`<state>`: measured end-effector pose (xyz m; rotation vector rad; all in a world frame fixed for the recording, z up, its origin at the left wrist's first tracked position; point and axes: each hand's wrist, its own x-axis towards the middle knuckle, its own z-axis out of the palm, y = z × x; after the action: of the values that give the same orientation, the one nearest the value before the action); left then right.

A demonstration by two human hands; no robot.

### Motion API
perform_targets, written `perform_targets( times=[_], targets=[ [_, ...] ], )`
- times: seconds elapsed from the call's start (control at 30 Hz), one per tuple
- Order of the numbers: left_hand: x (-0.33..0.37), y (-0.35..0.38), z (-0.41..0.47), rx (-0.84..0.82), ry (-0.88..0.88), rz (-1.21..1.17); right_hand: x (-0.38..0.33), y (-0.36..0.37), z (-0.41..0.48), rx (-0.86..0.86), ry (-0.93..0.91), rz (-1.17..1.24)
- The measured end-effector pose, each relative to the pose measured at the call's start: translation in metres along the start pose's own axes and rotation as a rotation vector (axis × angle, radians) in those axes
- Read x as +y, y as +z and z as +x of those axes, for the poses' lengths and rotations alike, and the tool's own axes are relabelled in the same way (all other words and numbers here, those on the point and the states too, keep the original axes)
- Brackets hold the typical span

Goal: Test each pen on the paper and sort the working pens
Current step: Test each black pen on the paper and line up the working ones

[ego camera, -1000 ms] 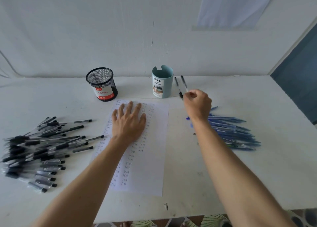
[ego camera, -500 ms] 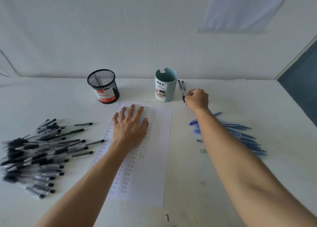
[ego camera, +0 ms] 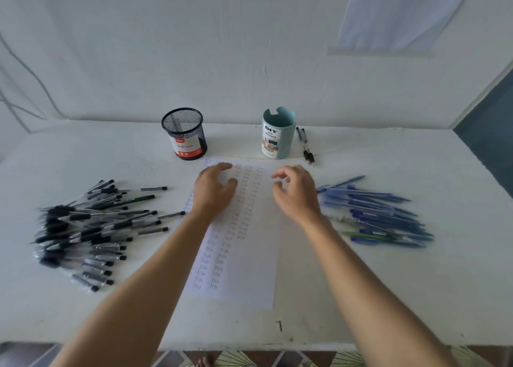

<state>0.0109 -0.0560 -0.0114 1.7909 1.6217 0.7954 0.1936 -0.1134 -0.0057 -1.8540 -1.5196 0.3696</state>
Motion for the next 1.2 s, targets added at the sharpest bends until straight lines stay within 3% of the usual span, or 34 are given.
perform_targets(
  times=[0.1,0.17,0.37,0.5,0.6,0.8,1.0,1.07,1.2],
  targets=[
    [-0.003,-0.019,-0.007,0.142,-0.041,-0.282,-0.010,0.010,-0.027,-0.216,-0.097,-0.104],
    [-0.008,-0.030,-0.012,0.210,-0.020,-0.290,-0.011,0.015,-0.040,-0.341,-0.125,-0.238],
    [-0.027,-0.062,-0.029,0.063,0.061,0.219,-0.004,0.021,-0.050,-0.372,-0.172,-0.371],
    [-0.037,-0.075,-0.046,-0.041,-0.079,0.576,-0.007,0.022,-0.053,-0.350,-0.182,-0.399],
    [-0.045,-0.079,-0.056,-0.061,-0.120,0.680,-0.007,0.023,-0.053,-0.325,-0.188,-0.394],
    [-0.058,-0.081,-0.057,0.105,0.010,0.517,-0.006,0.023,-0.052,-0.334,-0.175,-0.393],
    [-0.043,-0.077,-0.052,0.233,0.377,0.335,-0.007,0.021,-0.053,-0.360,-0.149,-0.469],
    [-0.023,-0.076,-0.054,0.216,0.367,0.166,-0.007,0.020,-0.052,-0.417,-0.133,-0.488],
    [0.011,-0.073,-0.061,0.105,0.169,-0.189,-0.006,0.015,-0.052,-0.467,-0.149,-0.443]
  ],
)
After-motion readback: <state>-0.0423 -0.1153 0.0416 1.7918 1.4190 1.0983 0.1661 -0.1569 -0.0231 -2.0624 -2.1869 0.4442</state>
